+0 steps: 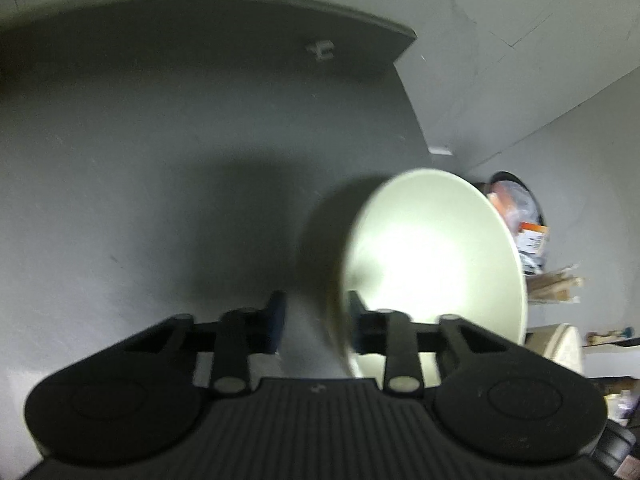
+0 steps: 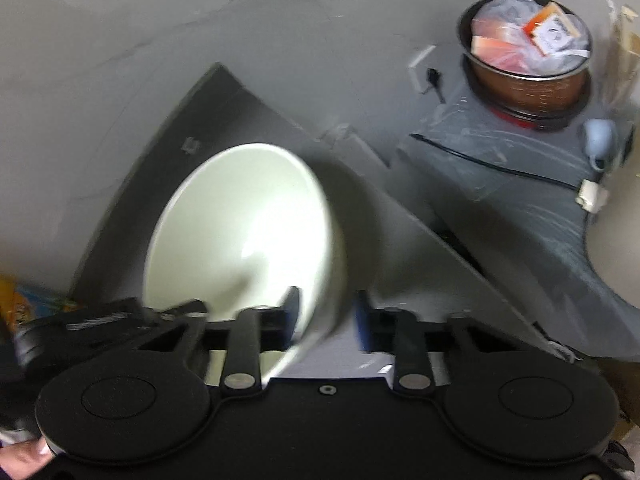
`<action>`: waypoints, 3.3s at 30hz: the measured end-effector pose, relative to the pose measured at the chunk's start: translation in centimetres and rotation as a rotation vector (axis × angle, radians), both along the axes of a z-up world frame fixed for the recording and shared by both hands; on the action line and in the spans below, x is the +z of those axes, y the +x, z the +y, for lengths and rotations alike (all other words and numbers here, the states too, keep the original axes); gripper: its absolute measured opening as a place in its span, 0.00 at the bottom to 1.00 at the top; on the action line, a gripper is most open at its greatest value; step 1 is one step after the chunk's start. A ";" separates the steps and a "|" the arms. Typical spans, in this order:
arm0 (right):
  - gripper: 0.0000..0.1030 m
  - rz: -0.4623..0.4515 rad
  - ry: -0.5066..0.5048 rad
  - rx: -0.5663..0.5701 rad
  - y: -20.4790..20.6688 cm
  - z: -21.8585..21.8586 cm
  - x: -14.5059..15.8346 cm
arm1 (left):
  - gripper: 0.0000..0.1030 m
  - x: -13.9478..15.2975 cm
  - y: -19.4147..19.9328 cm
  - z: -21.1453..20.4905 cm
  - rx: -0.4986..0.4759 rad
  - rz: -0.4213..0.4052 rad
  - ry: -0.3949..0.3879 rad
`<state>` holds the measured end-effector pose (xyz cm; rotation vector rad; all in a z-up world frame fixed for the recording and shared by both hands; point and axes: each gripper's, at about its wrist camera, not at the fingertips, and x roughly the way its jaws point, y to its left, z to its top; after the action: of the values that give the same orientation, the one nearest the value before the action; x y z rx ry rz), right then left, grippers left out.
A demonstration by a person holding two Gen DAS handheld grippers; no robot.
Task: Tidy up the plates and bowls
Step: 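Close both grippers on the rim of the smaller cream bowl, then lift the cream bowl with both grippers and carry it over the bowl stack, then lower the cream bowl into the white bowl and open both grippers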
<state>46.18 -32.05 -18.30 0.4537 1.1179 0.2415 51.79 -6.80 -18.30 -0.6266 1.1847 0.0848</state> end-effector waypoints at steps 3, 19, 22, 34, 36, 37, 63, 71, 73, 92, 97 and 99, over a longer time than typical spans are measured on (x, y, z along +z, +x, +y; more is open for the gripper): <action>0.19 -0.008 -0.038 0.017 -0.2 0.7 0.6 | 0.09 0.0 0.0 -0.2 0.004 0.020 -0.014; 0.19 -0.130 0.013 0.021 -4.0 0.6 6.6 | 0.08 7.2 -4.0 0.4 -0.001 -0.122 0.014; 0.19 -0.145 0.018 0.032 -4.9 0.9 7.4 | 0.08 8.2 -5.0 0.7 0.004 -0.134 0.025; 0.19 -0.180 0.043 0.070 -8.7 1.4 10.1 | 0.08 11.3 -9.6 1.6 0.037 -0.180 0.038; 0.20 -0.187 0.050 0.080 -9.4 1.5 10.5 | 0.08 11.6 -10.4 1.8 0.043 -0.181 0.031; 0.20 -0.188 0.054 0.085 -9.8 1.6 10.7 | 0.08 11.7 -10.8 1.9 0.046 -0.180 0.028; 0.21 -0.140 0.026 0.248 -15.6 2.7 10.0 | 0.09 10.8 -20.1 2.4 0.088 -0.122 0.031; 0.23 -0.094 -0.003 0.300 -16.7 3.0 8.7 | 0.09 9.0 -22.1 1.8 0.056 -0.059 0.047; 0.23 -0.091 -0.015 0.321 -17.0 3.2 8.5 | 0.09 8.6 -22.6 1.8 0.060 -0.049 0.037; 0.25 -0.064 -0.076 0.417 -18.0 3.9 7.0 | 0.09 6.8 -24.2 1.6 0.065 0.021 0.038; 0.27 -0.055 -0.081 0.424 -17.8 4.1 6.8 | 0.10 6.5 -24.1 1.5 0.066 0.029 0.029; 0.27 -0.049 -0.078 0.421 -17.8 4.0 6.8 | 0.11 6.5 -24.1 1.4 0.061 0.033 0.028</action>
<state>28.39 -28.07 -11.54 0.1371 1.1626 0.5722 27.74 -5.38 -11.77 -0.6387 1.1940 0.1641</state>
